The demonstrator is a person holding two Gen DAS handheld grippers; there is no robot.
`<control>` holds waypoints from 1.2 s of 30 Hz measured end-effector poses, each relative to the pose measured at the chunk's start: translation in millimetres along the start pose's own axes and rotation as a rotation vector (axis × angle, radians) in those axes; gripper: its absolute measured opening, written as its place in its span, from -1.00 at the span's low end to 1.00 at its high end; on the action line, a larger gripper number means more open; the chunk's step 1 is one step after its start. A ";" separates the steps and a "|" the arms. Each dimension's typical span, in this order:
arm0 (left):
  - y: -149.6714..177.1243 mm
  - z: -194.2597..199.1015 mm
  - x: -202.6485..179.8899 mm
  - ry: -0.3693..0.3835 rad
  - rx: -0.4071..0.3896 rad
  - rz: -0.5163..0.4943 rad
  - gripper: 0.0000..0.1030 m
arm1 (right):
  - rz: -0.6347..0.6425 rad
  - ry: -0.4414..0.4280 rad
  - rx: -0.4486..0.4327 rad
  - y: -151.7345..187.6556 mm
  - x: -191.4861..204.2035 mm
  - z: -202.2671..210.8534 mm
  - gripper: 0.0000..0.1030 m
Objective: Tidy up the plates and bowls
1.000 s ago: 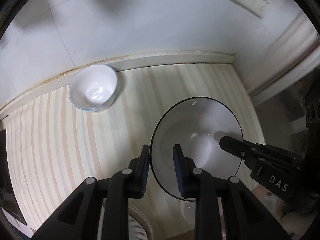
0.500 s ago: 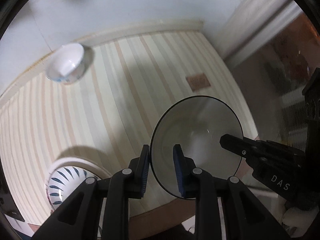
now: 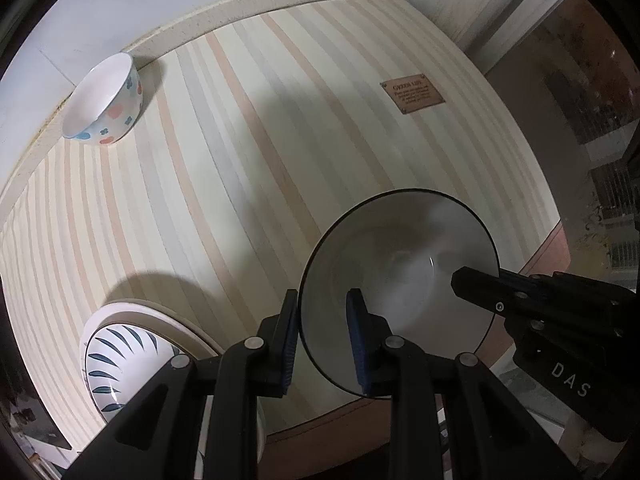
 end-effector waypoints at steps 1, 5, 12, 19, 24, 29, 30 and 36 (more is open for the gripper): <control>0.2 -1.2 -1.0 -0.006 0.003 -0.004 -0.59 | -0.001 0.001 0.003 -0.1 -0.8 -1.2 -0.74; 1.7 -5.8 -4.5 -0.026 0.012 -0.018 -0.59 | -0.005 0.005 0.019 -0.5 -4.2 -7.1 -0.74; 1.6 -11.8 -7.2 -0.046 0.018 -0.031 -0.59 | -0.012 0.008 0.026 -1.0 -6.8 -12.5 -0.74; 2.5 -17.9 -8.5 -0.071 0.028 -0.035 -0.59 | -0.001 0.023 0.034 -6.2 -6.6 -16.0 -0.74; 3.3 -21.8 -10.3 -0.065 0.036 -0.034 -0.59 | 0.005 0.043 0.029 -9.3 -5.4 -14.6 -0.74; 2.6 -21.2 -10.8 -0.068 0.028 -0.039 -0.59 | 0.002 0.054 0.032 -10.6 -7.6 -14.0 -0.72; 2.8 -21.1 -11.1 -0.067 0.029 -0.038 -0.59 | 0.005 0.056 0.035 -10.6 -7.3 -13.9 -0.72; 9.6 -8.6 -6.9 -0.040 0.022 -0.021 -0.59 | 0.030 0.084 0.035 -8.3 -2.9 -9.4 -0.72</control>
Point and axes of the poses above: each gripper's, at about its wrist camera, not at the fingertips, and z roughly against the way its jaws point, x to its left, y to its underside, the point moved 7 cm from there along -z, roughly the way its jaws point, and after that the axes turned 12 degrees about -y, right-handed, at the moved point
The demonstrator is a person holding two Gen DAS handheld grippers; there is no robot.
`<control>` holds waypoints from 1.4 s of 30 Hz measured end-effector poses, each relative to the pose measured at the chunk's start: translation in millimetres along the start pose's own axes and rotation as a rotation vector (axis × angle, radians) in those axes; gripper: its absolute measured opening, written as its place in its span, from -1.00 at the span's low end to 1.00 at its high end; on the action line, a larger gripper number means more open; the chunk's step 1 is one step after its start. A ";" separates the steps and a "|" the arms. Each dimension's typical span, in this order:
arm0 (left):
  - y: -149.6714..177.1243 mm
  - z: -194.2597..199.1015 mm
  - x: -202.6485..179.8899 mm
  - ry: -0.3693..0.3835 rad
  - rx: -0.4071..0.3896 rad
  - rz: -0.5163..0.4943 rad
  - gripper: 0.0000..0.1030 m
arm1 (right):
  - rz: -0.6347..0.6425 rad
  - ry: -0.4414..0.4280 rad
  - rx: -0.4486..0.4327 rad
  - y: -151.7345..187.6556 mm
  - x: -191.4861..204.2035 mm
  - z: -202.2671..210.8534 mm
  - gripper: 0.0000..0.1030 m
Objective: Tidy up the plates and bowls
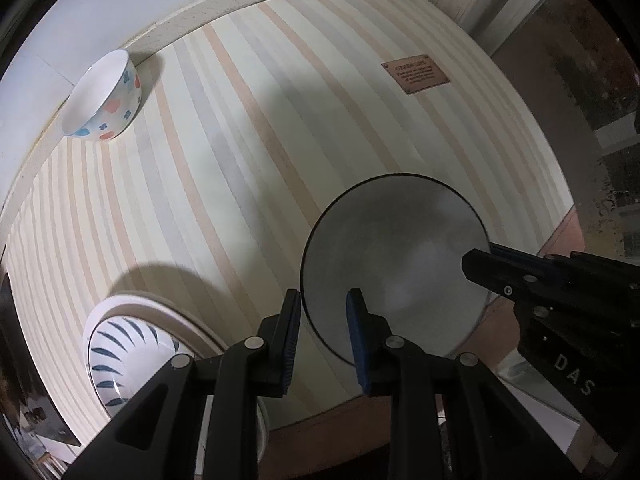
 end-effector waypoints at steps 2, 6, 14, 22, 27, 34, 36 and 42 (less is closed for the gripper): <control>4.3 7.6 1.7 0.015 -0.007 0.005 -0.59 | 0.015 0.011 -0.004 3.3 3.2 5.9 -0.72; 12.0 28.4 7.7 0.042 -0.032 0.017 -0.59 | 0.052 0.024 -0.024 12.7 15.4 23.1 -0.72; 20.3 69.1 18.7 0.099 -0.079 0.037 -0.59 | 0.097 0.027 -0.045 35.3 41.4 61.2 -0.72; 17.9 83.8 28.1 0.131 -0.097 0.050 -0.59 | 0.103 0.035 -0.026 41.4 50.4 74.0 -0.72; -5.3 82.0 52.0 0.129 -0.114 0.106 -0.57 | 0.104 0.021 -0.034 22.5 59.4 74.0 -0.71; -56.8 56.3 145.4 0.091 -0.128 0.336 -0.48 | 0.188 -0.074 -0.070 -58.6 114.0 51.9 -0.02; -68.8 42.2 175.8 0.071 -0.121 0.408 -0.48 | 0.225 -0.100 -0.081 -86.8 135.3 36.4 -0.02; -101.7 -11.7 258.2 0.024 -0.083 0.593 -0.48 | 0.283 -0.144 -0.053 -169.1 187.2 -32.1 -0.02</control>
Point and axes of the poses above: each gripper's, at about its wrist camera, not at the fingertips, and z roughly against the way its jaws point, x to its left, y to its underside, the point moved 7 cm from there along -z, roughly the way its jaws point, and after that the axes turned 12 degrees about -y, right-handed, at the moved point
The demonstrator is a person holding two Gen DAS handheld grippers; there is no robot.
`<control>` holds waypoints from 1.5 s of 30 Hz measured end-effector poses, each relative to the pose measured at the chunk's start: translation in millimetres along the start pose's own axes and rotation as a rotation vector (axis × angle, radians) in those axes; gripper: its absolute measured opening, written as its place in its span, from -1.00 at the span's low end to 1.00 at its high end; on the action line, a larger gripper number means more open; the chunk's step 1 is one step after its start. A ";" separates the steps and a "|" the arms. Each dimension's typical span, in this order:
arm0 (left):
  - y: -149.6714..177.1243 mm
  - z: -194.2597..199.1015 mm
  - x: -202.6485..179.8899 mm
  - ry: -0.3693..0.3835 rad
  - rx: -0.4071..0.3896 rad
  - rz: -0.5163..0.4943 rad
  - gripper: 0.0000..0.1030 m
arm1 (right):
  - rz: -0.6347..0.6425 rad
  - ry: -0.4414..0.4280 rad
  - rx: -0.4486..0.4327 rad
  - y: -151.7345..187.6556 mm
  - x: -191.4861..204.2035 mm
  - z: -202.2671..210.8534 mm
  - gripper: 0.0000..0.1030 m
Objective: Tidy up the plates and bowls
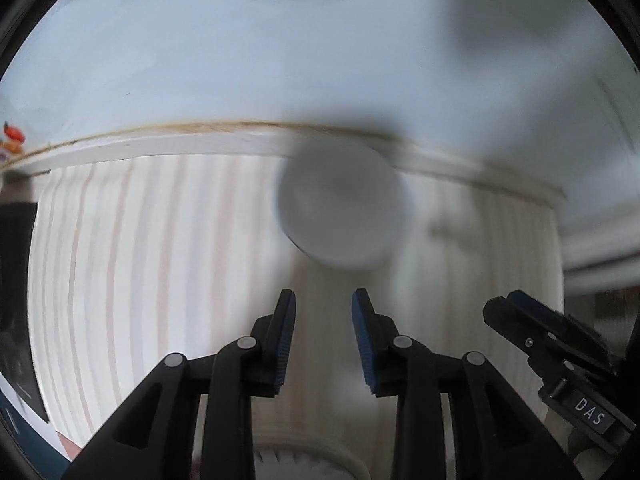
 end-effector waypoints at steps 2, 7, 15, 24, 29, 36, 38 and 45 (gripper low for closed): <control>-18.9 -25.1 11.2 -0.003 0.032 0.050 -0.48 | -0.009 -0.013 0.017 -24.3 0.7 -29.1 -0.02; -42.4 -73.8 18.0 0.032 0.107 0.093 -0.48 | -0.044 -0.026 0.061 -71.1 -8.7 -95.4 -0.03; -44.8 -95.6 6.7 0.000 0.087 0.044 -0.79 | -0.027 0.016 0.135 -84.8 -23.0 -145.5 -0.74; -23.4 -55.8 4.1 0.004 0.033 0.017 -0.79 | -0.016 0.010 0.127 -71.1 -17.6 -123.2 -0.77; -4.7 -10.4 -5.2 0.018 -0.026 -0.028 -0.79 | -0.003 0.000 0.093 -55.0 -8.9 -82.6 -0.77; 37.6 47.8 -33.6 0.047 -0.078 -0.115 -0.79 | -0.005 0.002 0.012 -17.0 2.7 -2.1 -0.77; 47.1 63.8 -50.0 0.057 -0.086 -0.146 -0.79 | -0.005 0.011 -0.005 -2.9 4.7 20.9 -0.77; 108.1 93.5 -91.8 0.102 -0.096 -0.256 -0.79 | -0.043 0.049 -0.062 60.2 -7.0 97.0 -0.76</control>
Point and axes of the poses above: each gripper's, at about its wrist camera, not at the fingertips, and z roughly against the way its jaws point, x to its left, y to its underside, the point moved 7 cm from there along -z, roughly the way its jaws point, and after that the axes turned 12 degrees about -y, right-handed, at the moved point
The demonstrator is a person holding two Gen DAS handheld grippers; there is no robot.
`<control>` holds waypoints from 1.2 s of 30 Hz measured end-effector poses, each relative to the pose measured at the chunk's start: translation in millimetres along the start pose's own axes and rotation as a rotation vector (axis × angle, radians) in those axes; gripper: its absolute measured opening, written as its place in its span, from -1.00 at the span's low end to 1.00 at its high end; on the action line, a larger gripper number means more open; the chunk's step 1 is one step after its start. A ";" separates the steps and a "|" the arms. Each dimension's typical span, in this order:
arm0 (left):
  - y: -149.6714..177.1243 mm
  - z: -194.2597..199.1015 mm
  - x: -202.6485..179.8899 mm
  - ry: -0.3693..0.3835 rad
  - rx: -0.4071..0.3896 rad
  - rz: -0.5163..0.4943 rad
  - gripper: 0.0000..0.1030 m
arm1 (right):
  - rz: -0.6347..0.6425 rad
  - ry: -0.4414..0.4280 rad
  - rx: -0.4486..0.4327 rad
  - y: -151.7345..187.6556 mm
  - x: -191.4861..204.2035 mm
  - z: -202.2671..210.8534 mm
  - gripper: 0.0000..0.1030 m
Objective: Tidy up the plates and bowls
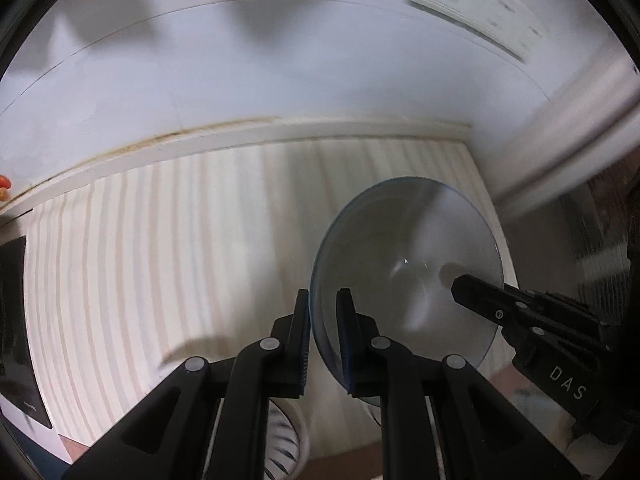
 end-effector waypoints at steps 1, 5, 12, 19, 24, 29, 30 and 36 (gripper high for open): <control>6.8 -0.3 -5.0 0.005 0.004 -0.013 -0.79 | -0.006 0.004 -0.005 6.6 -3.9 7.8 -0.76; 37.0 3.4 -31.4 0.017 0.026 -0.068 -0.79 | -0.036 0.028 -0.008 47.6 -20.8 28.7 -0.76; 75.1 -23.1 -63.3 0.014 0.109 -0.142 -0.79 | -0.120 0.048 0.036 112.4 -67.1 28.3 -0.77; 97.4 -49.1 -79.9 -0.030 0.163 -0.194 -0.79 | -0.164 0.067 0.071 141.7 -96.7 11.2 -0.77; 100.2 -58.1 -82.9 -0.063 0.177 -0.217 -0.79 | -0.178 0.066 0.097 149.4 -108.0 -3.2 -0.77; 102.1 -64.0 -83.8 -0.081 0.191 -0.225 -0.79 | -0.183 0.068 0.112 149.8 -111.8 -14.9 -0.77; 102.7 -64.9 -83.7 -0.085 0.193 -0.228 -0.79 | -0.176 0.076 0.110 148.6 -111.7 -14.8 -0.77; 107.4 -72.1 -84.1 -0.093 0.209 -0.235 -0.79 | -0.174 0.095 0.114 145.7 -111.8 -14.1 -0.75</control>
Point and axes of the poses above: each gripper's, at about its wrist camera, not at the fingertips, and z roughly against the way its jaws point, x to its left, y to its underside, the point moved 7 cm from there along -z, roughly the way its jaws point, and after that the axes turned 12 degrees about -y, right-handed, at the moved point
